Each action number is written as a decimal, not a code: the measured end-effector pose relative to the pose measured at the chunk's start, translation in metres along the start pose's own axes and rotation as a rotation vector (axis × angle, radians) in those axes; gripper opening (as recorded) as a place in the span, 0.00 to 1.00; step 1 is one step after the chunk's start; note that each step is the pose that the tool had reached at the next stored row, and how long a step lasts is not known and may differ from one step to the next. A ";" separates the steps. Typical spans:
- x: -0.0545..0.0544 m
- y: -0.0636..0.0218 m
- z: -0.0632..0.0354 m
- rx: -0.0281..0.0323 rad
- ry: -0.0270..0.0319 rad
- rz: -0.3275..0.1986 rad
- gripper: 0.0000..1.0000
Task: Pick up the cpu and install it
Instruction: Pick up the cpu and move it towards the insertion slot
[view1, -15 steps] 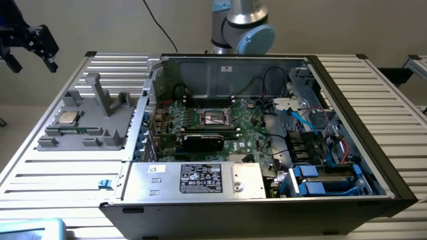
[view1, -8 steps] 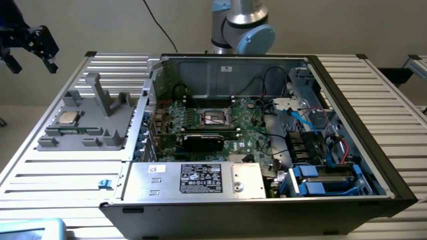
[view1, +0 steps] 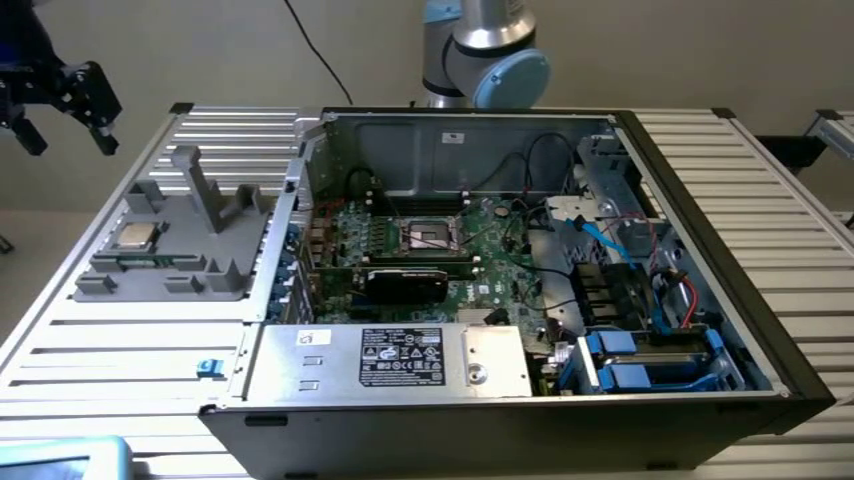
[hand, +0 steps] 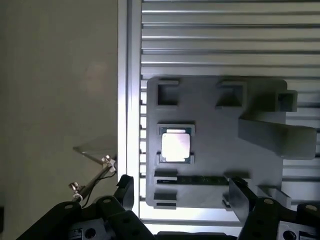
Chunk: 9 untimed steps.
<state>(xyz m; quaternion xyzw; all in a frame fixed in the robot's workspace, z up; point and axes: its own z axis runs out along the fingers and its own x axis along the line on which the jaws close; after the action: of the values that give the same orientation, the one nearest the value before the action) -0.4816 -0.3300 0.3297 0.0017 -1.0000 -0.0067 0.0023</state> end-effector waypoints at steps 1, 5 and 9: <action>0.000 -0.0001 0.0018 -0.0001 -0.0001 0.002 0.85; -0.003 -0.0003 0.0091 0.0000 0.0000 0.005 0.85; -0.005 -0.0007 0.0165 -0.0001 -0.0001 0.011 0.85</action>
<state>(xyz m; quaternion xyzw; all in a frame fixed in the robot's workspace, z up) -0.4763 -0.3304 0.3132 -0.0040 -1.0000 -0.0067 0.0022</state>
